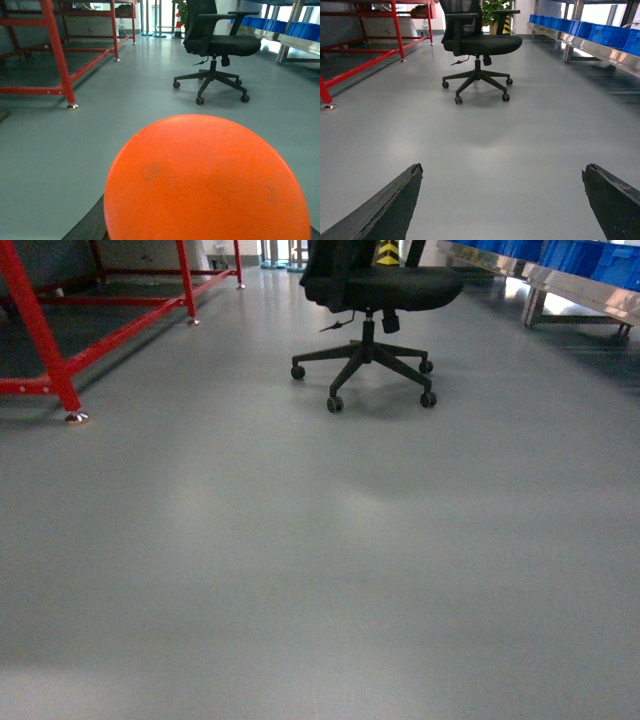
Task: Pick capacitor and pack into box
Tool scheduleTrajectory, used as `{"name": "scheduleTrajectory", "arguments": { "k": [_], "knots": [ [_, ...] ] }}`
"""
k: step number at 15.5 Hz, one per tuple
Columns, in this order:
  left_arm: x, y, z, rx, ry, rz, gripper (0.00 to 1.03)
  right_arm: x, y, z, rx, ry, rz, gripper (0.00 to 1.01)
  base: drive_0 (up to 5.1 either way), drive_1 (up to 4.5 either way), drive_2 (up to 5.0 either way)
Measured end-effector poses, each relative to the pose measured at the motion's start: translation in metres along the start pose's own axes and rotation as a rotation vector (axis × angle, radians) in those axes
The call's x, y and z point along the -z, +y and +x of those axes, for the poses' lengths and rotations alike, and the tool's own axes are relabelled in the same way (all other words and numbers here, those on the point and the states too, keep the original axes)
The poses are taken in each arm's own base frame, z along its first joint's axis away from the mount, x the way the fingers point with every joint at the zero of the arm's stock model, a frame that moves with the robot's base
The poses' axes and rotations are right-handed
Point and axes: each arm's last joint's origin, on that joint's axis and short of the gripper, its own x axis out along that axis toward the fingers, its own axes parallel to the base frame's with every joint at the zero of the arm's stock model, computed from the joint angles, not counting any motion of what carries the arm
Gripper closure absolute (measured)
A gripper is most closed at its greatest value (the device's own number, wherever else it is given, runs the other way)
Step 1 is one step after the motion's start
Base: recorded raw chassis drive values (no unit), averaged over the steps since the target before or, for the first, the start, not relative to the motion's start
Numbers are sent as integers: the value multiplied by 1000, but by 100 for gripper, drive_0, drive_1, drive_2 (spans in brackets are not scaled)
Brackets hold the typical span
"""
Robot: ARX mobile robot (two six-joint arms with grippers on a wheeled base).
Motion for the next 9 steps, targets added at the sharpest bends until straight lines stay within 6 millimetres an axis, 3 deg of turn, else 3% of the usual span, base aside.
{"name": "scheduleTrajectory", "arguments": {
  "k": [9],
  "knots": [
    [0,0,0,0,-1,0,59,0,0,0,0,3,0,3,-491,254,254]
  ]
}}
